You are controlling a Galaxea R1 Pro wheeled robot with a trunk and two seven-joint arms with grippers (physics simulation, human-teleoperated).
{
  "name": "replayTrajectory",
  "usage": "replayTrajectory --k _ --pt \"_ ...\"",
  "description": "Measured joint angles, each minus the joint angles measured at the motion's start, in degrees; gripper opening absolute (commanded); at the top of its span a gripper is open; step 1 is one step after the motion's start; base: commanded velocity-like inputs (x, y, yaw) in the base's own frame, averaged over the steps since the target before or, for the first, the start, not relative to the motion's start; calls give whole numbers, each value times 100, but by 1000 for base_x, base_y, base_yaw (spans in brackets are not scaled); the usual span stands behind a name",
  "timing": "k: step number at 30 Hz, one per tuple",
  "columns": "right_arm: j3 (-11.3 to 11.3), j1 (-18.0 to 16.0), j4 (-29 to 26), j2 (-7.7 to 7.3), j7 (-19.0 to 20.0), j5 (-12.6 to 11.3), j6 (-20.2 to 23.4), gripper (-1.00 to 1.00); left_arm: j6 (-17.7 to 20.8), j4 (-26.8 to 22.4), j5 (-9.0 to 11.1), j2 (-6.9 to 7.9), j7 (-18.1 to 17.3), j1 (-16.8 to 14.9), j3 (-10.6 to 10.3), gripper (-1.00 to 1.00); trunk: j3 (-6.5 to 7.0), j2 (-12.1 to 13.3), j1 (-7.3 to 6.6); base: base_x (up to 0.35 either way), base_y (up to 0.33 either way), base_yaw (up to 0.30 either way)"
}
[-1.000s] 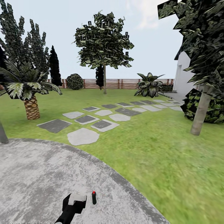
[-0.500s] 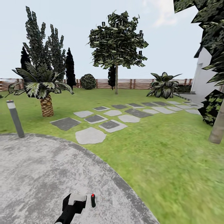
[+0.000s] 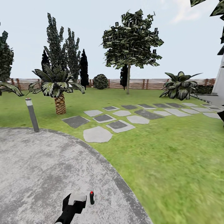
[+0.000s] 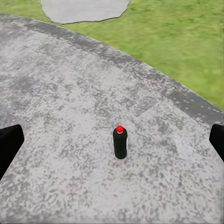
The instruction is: Pick up the pesticide atomizer in the garden and spray insectifuge to fully cover both potted plants in the garden.
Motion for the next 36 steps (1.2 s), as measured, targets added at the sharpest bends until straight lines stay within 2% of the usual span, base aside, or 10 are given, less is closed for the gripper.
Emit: replayTrajectory --k 5,13,26,30,33,35,36 --pt "1 0 0 0 0 0 0 100 0 1 0 0 0 -1 -1 100 0 0 0 0 -321 198" --pt "2 0 -4 0 -2 0 -1 100 -1 2 3 0 0 -1 -1 100 0 0 0 0 -321 49" --pt "3 0 0 8 -5 0 0 100 7 0 52 0 28 0 23 100 0 0 -1 63 -321 241" --pt "3 0 0 9 -6 0 0 100 7 0 329 -1 31 -1 31 100 0 0 -1 134 -318 168" --pt "2 0 -6 2 -2 0 -1 100 6 1 820 9 32 -1 67 100 0 0 -2 132 -299 34" --pt "3 0 -7 0 1 0 -2 100 5 0 1069 20 32 -1 81 100 0 0 0 106 -197 9" --pt "3 0 -7 0 2 0 -2 100 6 0 1122 23 32 -1 82 100 0 0 -1 59 -106 4"
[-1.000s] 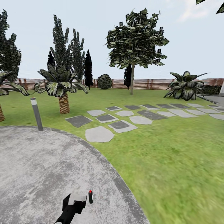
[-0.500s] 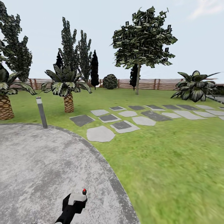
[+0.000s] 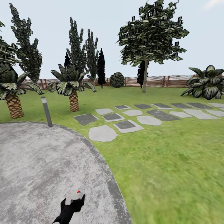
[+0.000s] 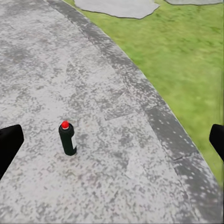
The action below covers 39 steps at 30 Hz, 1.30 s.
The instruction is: Pick up the pesticide atomizer in the garden and spray insectifuge to fully cover both potted plants in the garden.
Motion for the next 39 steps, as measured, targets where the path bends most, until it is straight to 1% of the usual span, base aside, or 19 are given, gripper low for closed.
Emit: replayTrajectory --k 4,8,16,21,27,28,31,34,36,39 --pt "8 0 -5 8 -1 7 -1 100 -5 13 89 -12 0 0 -24 100 0 0 1 22 -39 2" --pt "16 0 -8 14 -3 8 -2 100 -3 14 94 -23 -5 0 -41 100 0 0 1 1 -2 29" --pt "19 0 -8 32 -12 42 -1 100 24 -20 95 -23 -1 1 -30 100 0 0 1 0 0 188" --pt "42 0 -8 24 -8 61 -2 100 26 -235 95 -24 3 0 -30 100 -3 0 1 0 0 28" --pt "37 0 -8 26 -12 65 1 100 11 -374 95 -23 0 -3 -24 100 -36 0 1 0 0 1" --pt "40 0 -8 24 -9 64 2 100 11 -389 95 -23 0 -13 -24 100 -40 0 1 0 0 0" --pt "30 0 5 11 25 64 5 100 15 -397 95 -2 7 -254 -4 100 -43 0 1 0 0 0" --pt "42 0 7 14 26 71 6 100 18 -385 93 8 14 -337 7 100 -44 0 1 0 0 0" --pt "50 0 -59 0 25 81 7 100 22 -381 90 10 20 -361 10 100 -44 0 1 0 0 0" --pt "51 -1 -577 -9 28 79 67 100 26 -379 82 5 24 -373 6 100 -44 0 1 0 0 0"
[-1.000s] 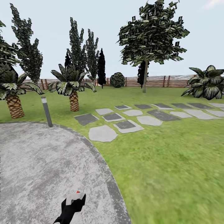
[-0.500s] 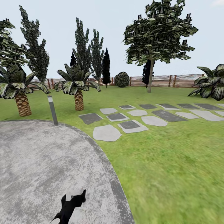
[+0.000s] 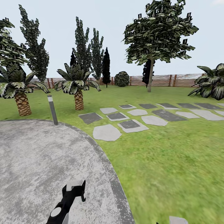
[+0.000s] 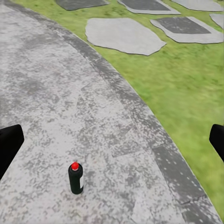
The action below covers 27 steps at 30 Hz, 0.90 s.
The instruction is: Pick up the pesticide atomizer in the garden and spray insectifuge to fully cover both potted plants in the garden.
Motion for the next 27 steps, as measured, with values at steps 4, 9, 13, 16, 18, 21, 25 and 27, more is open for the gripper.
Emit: replayTrajectory --k 4,9,13,16,18,21,25,27 --pt "6 0 -370 4 2 -5 191 100 1 0 -2 -2 0 -3 -2 100 0 0 0 0 0 0" --pt "7 -1 -1199 34 -4 -4 357 100 -1 3 -9 -7 -1 -4 -8 100 0 0 0 0 0 0" --pt "2 1 -1429 28 -4 -7 434 100 1 7 -6 -17 -1 -4 -10 100 -1 0 0 0 0 0" --pt "1 1 -1545 14 -5 -2 477 100 1 16 -3 -11 0 -9 -11 100 -1 0 0 0 0 0" --pt "-2 1 -1555 14 -5 -10 495 100 7 69 -3 1 8 -85 -7 100 -1 0 0 0 0 0" --pt "-18 -1 -1558 0 -2 -32 674 100 5 418 -3 27 29 -370 1 100 0 0 0 0 0 0" --pt "-23 -37 -1568 -1 -1 -38 1654 100 -17 1075 -8 155 53 -811 4 100 0 0 0 0 0 0" --pt "-24 -50 -1584 -5 1 -43 2186 100 -21 1180 -10 199 56 -879 0 100 0 0 0 0 0 0"
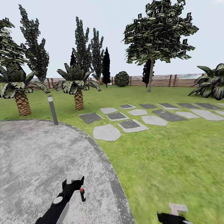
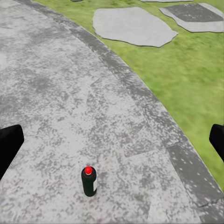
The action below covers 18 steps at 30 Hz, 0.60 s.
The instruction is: Pick up the pesticide atomizer in the garden and spray insectifuge to fully cover both potted plants in the garden.
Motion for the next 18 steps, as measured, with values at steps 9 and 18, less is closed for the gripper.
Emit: replayTrajectory --k 9,18 --pt "33 -9 -201 13 3 -11 499 100 -271 91 -4 26 -6 -47 -10 100 0 0 0 0 0 0" --pt "33 -10 -243 16 1 35 512 100 -345 93 6 13 5 -46 -19 100 -21 0 -2 182 -142 171"
